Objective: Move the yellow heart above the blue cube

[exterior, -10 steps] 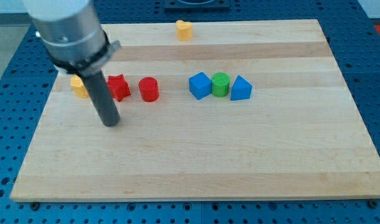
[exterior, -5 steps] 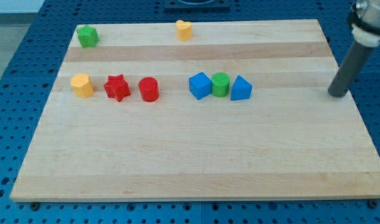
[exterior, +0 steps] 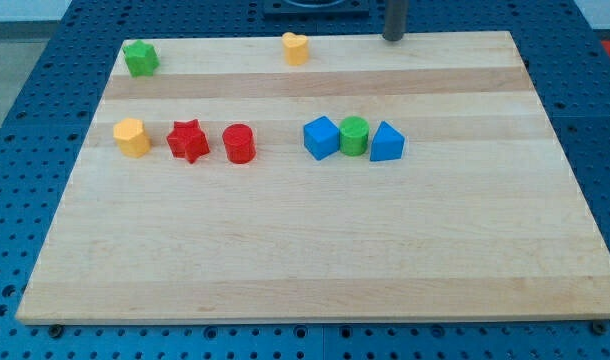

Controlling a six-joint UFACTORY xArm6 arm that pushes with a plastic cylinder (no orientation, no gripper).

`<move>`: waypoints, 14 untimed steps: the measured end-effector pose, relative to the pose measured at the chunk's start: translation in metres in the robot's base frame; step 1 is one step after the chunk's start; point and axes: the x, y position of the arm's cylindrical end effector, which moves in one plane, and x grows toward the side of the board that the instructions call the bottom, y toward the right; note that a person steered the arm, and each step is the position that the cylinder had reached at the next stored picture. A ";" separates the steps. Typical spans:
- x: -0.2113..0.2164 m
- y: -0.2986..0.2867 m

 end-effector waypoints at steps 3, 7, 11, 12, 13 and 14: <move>0.028 -0.195; 0.044 -0.235; 0.038 -0.132; 0.073 -0.130; 0.057 -0.130; 0.016 -0.119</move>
